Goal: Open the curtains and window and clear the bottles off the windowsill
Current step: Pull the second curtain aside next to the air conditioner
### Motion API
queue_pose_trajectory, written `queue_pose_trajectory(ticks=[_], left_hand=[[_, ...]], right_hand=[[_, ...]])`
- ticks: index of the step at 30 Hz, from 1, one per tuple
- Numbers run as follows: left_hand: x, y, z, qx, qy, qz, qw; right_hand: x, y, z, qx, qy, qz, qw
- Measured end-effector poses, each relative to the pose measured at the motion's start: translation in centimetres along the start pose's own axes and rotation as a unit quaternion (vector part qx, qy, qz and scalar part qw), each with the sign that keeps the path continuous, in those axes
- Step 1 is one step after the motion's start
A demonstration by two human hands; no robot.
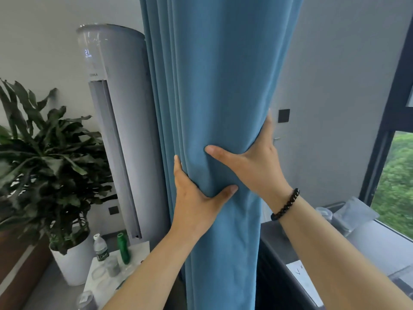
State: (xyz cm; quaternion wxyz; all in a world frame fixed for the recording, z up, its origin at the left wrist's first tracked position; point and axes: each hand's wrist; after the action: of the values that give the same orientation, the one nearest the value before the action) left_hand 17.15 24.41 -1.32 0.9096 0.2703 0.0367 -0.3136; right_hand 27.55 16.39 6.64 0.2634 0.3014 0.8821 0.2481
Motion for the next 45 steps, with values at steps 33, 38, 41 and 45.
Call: queue_pose_trajectory(ticks=[33, 38, 41, 45], left_hand=[[-5.3, 26.6, -11.9, -0.039, 0.078, 0.041, 0.995], [-5.4, 28.7, -13.1, -0.041, 0.081, 0.068, 0.994], [-5.0, 29.5, -14.2, -0.041, 0.077, 0.066, 0.994], [-5.1, 31.0, -15.1, -0.060, 0.073, 0.056, 0.994]], right_hand=[[9.9, 25.0, 12.6, -0.119, -0.017, -0.020, 0.992], [9.0, 25.7, 13.6, -0.202, -0.192, 0.215, 0.936], [8.5, 27.3, 14.1, -0.180, -0.099, 0.118, 0.972], [10.0, 28.7, 15.2, -0.164, -0.101, 0.023, 0.981]])
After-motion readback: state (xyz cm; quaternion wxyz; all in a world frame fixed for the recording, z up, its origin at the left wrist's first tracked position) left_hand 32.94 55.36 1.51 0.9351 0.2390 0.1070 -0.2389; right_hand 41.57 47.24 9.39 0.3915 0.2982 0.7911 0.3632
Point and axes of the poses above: each hand's wrist, its own y-axis towards the middle knuckle, its own x-axis out of the palm, z = x × y, and after that the axes turned 13 degrees about -z, right-handed
